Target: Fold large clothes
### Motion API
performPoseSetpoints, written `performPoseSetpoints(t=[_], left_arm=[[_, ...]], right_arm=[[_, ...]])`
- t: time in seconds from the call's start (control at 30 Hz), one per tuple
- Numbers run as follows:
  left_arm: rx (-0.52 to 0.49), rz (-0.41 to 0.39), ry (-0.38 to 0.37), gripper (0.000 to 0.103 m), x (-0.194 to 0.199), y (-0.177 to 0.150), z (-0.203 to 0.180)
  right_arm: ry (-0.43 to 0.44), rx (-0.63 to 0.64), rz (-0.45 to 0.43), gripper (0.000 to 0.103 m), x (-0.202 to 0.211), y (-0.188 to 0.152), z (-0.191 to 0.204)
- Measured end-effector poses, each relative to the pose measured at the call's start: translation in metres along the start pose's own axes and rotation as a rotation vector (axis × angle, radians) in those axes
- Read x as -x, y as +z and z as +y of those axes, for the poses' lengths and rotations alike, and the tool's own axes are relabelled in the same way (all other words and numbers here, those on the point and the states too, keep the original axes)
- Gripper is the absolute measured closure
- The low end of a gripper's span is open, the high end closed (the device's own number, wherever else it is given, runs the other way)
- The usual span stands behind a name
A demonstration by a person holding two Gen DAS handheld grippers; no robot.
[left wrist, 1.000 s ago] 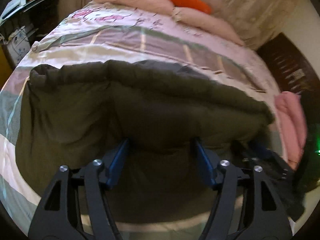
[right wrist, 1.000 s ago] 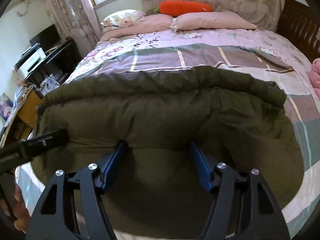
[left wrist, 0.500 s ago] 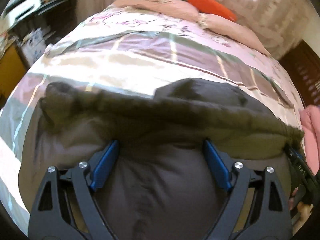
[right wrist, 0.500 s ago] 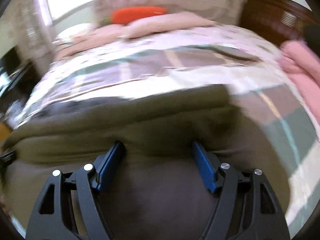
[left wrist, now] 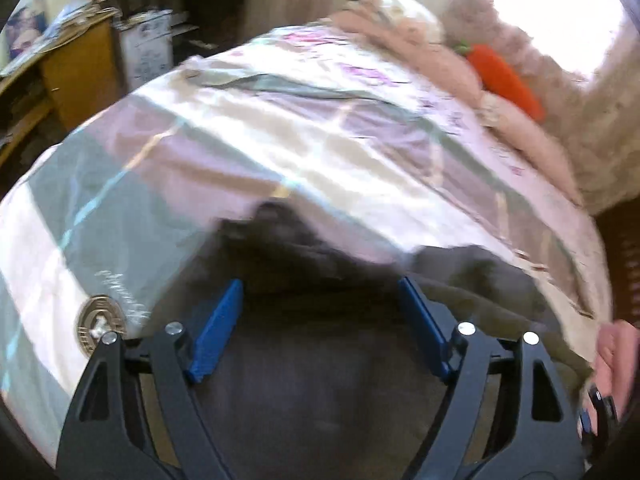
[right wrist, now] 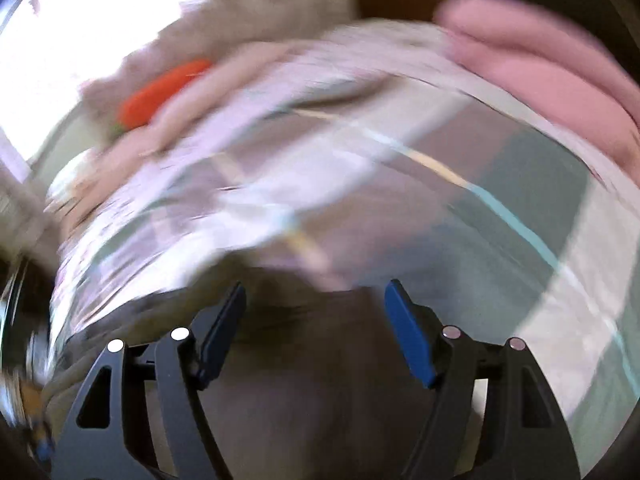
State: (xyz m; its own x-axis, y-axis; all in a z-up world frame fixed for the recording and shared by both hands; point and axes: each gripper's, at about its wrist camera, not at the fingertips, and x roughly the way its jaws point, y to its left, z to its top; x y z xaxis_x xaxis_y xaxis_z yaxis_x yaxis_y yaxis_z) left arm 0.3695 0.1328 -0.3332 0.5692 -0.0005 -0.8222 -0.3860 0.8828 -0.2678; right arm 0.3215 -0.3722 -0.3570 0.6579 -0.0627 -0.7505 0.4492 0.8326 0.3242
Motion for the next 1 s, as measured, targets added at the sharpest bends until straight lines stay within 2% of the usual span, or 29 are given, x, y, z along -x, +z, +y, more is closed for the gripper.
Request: performPoseSetpoints(t=[0.07,0.1,0.17,0.23,0.33,0.4,0.47,0.5,0.57,0.6,0.7,0.73,0.83,0.93,1.0], left_arm=[[-0.055,0.024,-0.047,0.023,0.002,-0.009,-0.023],[-0.094,0.040,-0.059,0.023,0.000,-0.016,-0.036],[-0.184,0.071,-0.045,0.023,-0.006,-0.029,-0.058],[-0.229,0.057,0.009,0.022,-0.012,-0.036,-0.065],[-0.206,0.046,0.076,0.022,-0.021,-0.031,-0.048],[-0.147,0.038,0.126,0.018,-0.026,-0.019,-0.021],[-0.096,0.014,0.195,0.017,-0.029,-0.007,0.006],[-0.069,0.000,0.226,0.016,-0.031,-0.003,0.021],[-0.008,0.010,0.232,0.016,-0.036,0.003,0.044],[0.029,0.013,0.223,0.016,-0.035,0.006,0.052],[0.134,-0.065,0.138,0.016,-0.012,0.016,0.066],[0.146,-0.102,0.108,0.016,0.001,0.020,0.066],[0.133,-0.183,0.083,0.015,0.026,0.028,0.058],[0.121,-0.169,-0.002,0.014,0.032,0.036,0.058],[0.131,-0.168,-0.007,0.014,0.037,0.037,0.063]], right_arm=[[0.088,0.153,0.062,0.030,-0.005,-0.011,0.044],[0.104,0.214,0.090,0.030,-0.010,-0.015,0.058],[0.043,0.338,0.086,0.030,-0.019,-0.025,0.082],[-0.051,0.387,0.039,0.030,-0.031,-0.027,0.079],[-0.165,0.252,0.059,0.029,-0.048,-0.014,0.034],[-0.245,0.117,0.072,0.029,-0.048,-0.001,-0.008],[-0.316,0.073,0.069,0.029,-0.046,0.003,-0.029],[-0.311,0.050,0.076,0.029,-0.045,0.005,-0.040],[-0.277,0.019,0.097,0.029,-0.042,0.005,-0.046],[-0.278,0.026,0.092,0.029,-0.038,0.005,-0.042],[-0.254,0.122,0.037,0.029,-0.021,0.003,-0.011],[-0.229,0.148,0.023,0.028,-0.012,0.000,0.001],[-0.127,0.246,0.006,0.028,0.010,-0.011,0.041],[-0.020,0.378,0.005,0.028,0.035,-0.037,0.082],[0.068,0.451,0.027,0.028,0.052,-0.057,0.107]])
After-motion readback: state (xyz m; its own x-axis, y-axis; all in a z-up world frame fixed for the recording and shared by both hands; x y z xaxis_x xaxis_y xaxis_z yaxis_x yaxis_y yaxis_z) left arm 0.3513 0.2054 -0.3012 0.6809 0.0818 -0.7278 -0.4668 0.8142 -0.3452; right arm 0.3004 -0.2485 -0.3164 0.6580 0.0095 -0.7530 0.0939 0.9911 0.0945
